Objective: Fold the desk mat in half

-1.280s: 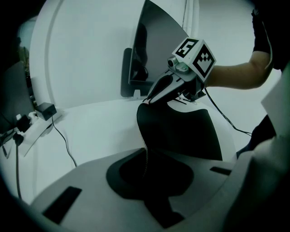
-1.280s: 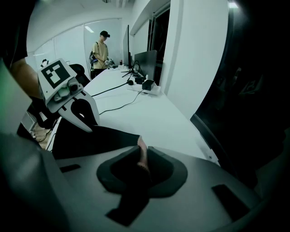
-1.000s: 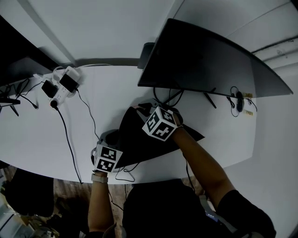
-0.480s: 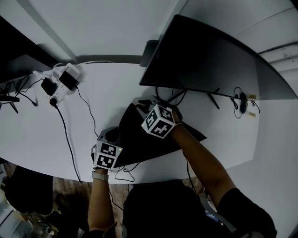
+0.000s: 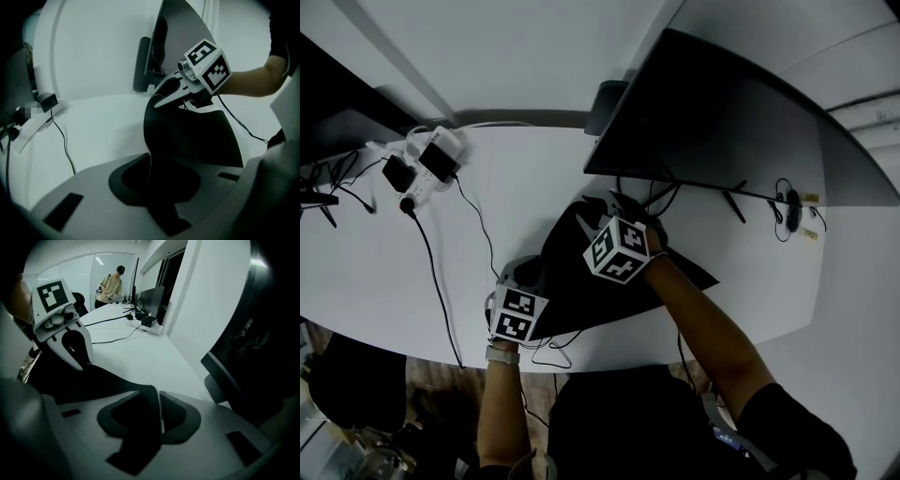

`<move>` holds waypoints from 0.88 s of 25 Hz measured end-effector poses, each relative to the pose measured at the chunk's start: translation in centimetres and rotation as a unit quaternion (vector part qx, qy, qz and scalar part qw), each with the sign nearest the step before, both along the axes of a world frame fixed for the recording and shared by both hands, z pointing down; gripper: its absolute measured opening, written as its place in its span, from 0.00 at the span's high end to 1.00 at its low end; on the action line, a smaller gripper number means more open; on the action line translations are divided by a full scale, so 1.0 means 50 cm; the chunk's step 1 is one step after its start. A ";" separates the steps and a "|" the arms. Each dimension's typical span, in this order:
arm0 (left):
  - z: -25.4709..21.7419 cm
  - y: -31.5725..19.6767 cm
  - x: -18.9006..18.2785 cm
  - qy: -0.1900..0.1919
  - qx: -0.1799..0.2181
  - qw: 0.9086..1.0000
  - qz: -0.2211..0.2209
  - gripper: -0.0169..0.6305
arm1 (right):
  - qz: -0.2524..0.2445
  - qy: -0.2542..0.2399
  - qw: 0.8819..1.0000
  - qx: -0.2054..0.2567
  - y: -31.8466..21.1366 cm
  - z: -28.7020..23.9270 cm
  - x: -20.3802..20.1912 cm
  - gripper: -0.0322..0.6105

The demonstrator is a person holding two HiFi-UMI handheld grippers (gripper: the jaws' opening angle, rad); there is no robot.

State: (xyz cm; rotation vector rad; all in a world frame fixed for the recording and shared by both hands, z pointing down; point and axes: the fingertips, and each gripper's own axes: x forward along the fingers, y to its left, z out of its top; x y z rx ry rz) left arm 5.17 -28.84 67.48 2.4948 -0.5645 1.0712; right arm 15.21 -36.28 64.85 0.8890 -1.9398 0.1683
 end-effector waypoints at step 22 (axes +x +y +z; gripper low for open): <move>-0.016 -0.025 -0.011 -0.047 0.042 0.998 -0.012 0.79 | 0.046 -0.019 0.998 0.031 0.011 -0.083 0.021 0.59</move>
